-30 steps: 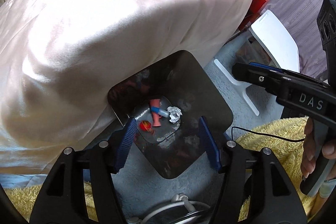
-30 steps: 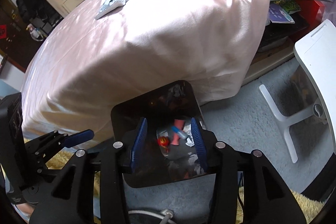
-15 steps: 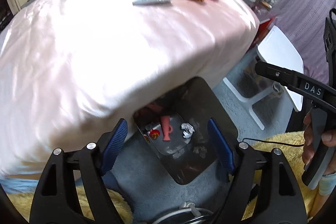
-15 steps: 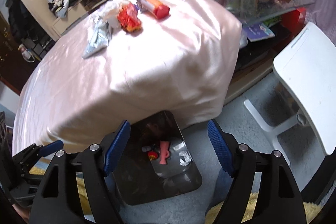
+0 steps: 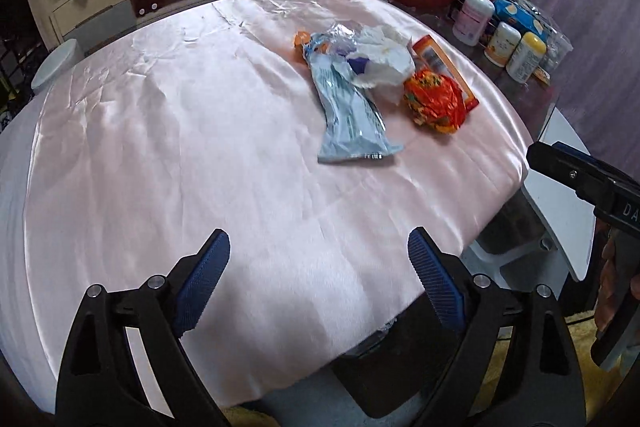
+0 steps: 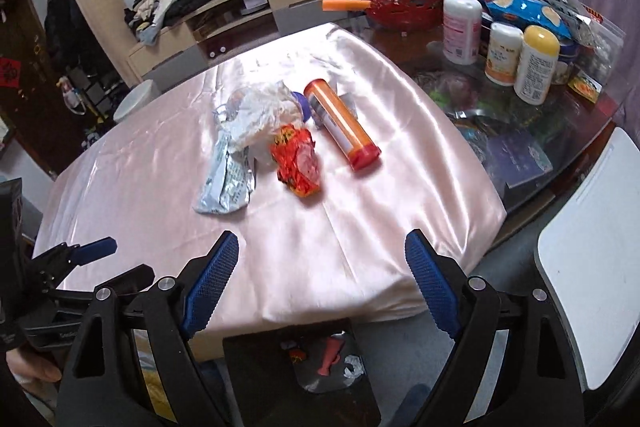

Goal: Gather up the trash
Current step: 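Grasp the red candy wrapper with the right tool while the left tool grasps the silver wrapper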

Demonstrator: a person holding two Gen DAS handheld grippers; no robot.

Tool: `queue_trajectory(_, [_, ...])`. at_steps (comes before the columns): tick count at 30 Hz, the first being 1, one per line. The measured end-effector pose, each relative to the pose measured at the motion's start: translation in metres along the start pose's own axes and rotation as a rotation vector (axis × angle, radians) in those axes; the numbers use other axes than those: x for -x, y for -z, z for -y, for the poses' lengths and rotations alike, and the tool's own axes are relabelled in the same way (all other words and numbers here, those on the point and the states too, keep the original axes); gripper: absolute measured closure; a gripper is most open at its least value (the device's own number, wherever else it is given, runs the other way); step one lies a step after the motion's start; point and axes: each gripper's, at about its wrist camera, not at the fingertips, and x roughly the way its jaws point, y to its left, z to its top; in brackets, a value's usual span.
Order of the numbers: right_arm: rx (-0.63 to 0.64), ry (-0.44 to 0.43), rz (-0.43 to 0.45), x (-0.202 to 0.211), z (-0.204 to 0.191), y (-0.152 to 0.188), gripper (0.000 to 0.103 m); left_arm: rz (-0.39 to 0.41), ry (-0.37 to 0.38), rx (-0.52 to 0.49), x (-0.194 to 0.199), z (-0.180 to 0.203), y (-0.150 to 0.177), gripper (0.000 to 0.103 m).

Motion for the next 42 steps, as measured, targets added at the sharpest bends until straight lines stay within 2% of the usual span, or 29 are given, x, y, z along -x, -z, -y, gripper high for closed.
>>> queue_trajectory(6, [0.018, 0.013, -0.008, -0.037, -0.002, -0.026, 0.019, 0.001, 0.006, -0.014, -0.023, 0.004, -0.032, 0.017])
queue_trajectory(10, [0.014, -0.005, -0.025, -0.061, -0.003, -0.035, 0.032, -0.012, 0.014, -0.007, -0.044, 0.005, -0.045, 0.017])
queue_trajectory(15, [0.036, -0.051, -0.049, -0.082, -0.009, -0.037, 0.042, -0.016, 0.020, -0.025, -0.064, 0.013, -0.054, 0.017])
queue_trajectory(20, [0.033, -0.059, -0.066, -0.097, -0.008, -0.039, 0.051, -0.035, 0.034, -0.024, -0.084, 0.018, -0.060, 0.018])
queue_trajectory(25, [0.054, -0.074, -0.059, -0.095, -0.010, -0.040, 0.065, -0.029, 0.006, -0.051, -0.091, 0.023, -0.062, 0.034])
queue_trajectory(28, [0.061, -0.074, -0.055, -0.095, -0.012, -0.040, 0.068, -0.012, -0.013, -0.067, -0.090, 0.025, -0.061, 0.048])
queue_trajectory(29, [0.063, -0.074, -0.056, -0.095, -0.014, -0.039, 0.069, -0.008, -0.009, -0.065, -0.089, 0.025, -0.060, 0.057])
queue_trajectory(32, [0.069, -0.069, -0.054, -0.093, -0.017, -0.038, 0.070, -0.017, -0.004, -0.060, -0.086, 0.024, -0.058, 0.065])
queue_trajectory(35, [0.074, -0.065, -0.050, -0.089, -0.020, -0.036, 0.071, -0.022, -0.008, -0.042, -0.078, 0.017, -0.055, 0.068])
queue_trajectory(42, [0.071, -0.065, -0.042, -0.074, -0.024, -0.033, 0.071, 0.028, -0.013, -0.013, -0.037, 0.001, -0.049, 0.069])
